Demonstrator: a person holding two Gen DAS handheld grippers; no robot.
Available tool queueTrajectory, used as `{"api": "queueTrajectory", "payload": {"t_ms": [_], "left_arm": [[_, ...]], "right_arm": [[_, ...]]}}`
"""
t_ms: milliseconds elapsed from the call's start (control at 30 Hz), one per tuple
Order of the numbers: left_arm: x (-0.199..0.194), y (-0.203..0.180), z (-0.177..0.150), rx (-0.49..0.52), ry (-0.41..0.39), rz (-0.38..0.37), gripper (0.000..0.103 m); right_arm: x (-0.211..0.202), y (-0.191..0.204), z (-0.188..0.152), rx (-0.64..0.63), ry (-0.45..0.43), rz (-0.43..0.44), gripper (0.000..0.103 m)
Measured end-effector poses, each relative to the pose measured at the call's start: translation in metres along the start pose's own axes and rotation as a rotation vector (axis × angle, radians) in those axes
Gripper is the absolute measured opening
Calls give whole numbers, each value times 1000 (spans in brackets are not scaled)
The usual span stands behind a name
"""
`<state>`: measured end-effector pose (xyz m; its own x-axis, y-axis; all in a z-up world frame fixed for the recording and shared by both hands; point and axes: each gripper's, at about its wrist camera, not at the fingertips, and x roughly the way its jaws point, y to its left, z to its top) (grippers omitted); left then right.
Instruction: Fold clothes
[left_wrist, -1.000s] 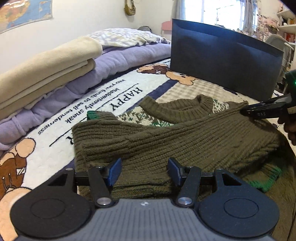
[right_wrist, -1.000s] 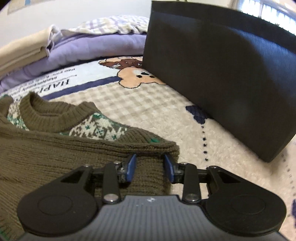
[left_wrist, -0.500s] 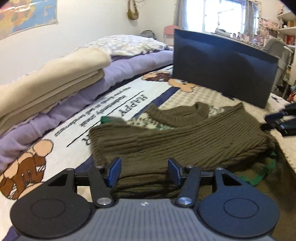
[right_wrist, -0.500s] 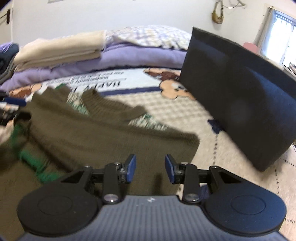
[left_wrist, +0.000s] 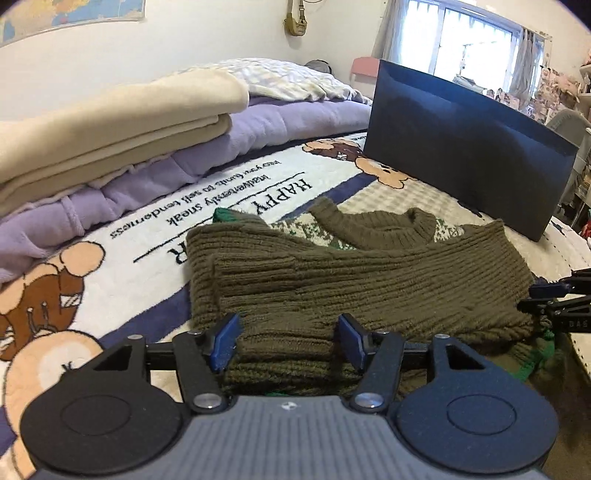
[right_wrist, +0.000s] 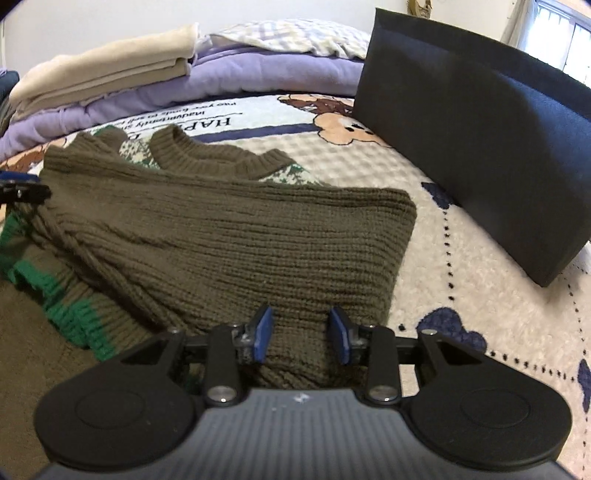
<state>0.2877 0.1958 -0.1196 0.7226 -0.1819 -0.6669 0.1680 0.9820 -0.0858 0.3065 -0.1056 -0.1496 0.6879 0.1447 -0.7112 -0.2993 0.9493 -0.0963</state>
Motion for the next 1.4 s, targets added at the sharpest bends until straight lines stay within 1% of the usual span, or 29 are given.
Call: {"api": "queueTrajectory", "payload": {"t_ms": [67,100,133,200,233,367,433,467,500,567,600,700,800,867,1033,1067,1167,1267,1367,1400], "left_arm": [[-7,1,2,-13,33,-10,67],[-12,1,2,-13,49,-9,67],[-17,1,2,-13,65,-8,67],[-31,-1,-4,-10,143,9,67],[-33,-1,-5,-11,151,10,67],[-58,-12,-31,27,260,-35,67],[-71,-21,-52,43,341,-64,67],[-73,-22,-55,42,351,-67,67],[-77,-26,-65,41,390,-74,67],[-86,-30,-77,37,420,-79,67],[-93,-32,-85,28,438,-94,67],[-108,-39,-101,16,476,-116,67],[-120,-45,-112,40,507,-116,67],[-125,-46,-116,33,520,-116,67],[-135,-40,-119,-19,551,-101,67],[-137,-35,-118,-52,556,-100,67],[-139,-27,-116,-94,553,-97,67],[-142,-17,-113,-104,547,-72,67],[-138,-4,-118,-149,583,-69,67],[-136,0,-122,-166,608,-79,67]], "right_arm": [[-12,-7,4,32,16,13,57],[-21,-12,5,45,28,25,58],[-28,-15,5,48,41,37,58],[-42,-19,3,52,64,58,58],[-51,-21,0,59,78,71,58],[-83,-27,-15,80,133,114,58],[-100,-30,-27,78,170,141,58],[-106,-30,-33,76,184,149,58],[-112,-30,-38,73,199,156,58],[-123,-29,-50,68,229,171,58],[-129,-28,-57,68,247,181,58],[-144,-28,-76,62,283,195,58],[-152,-30,-89,70,312,197,58],[-157,-32,-98,90,337,200,58],[-165,-35,-114,153,387,234,58],[-166,-35,-117,162,395,241,58],[-164,-34,-131,188,421,250,58],[-158,-32,-149,214,456,245,58],[-152,-30,-160,241,487,256,58],[-150,-28,-164,248,499,261,58]]}}
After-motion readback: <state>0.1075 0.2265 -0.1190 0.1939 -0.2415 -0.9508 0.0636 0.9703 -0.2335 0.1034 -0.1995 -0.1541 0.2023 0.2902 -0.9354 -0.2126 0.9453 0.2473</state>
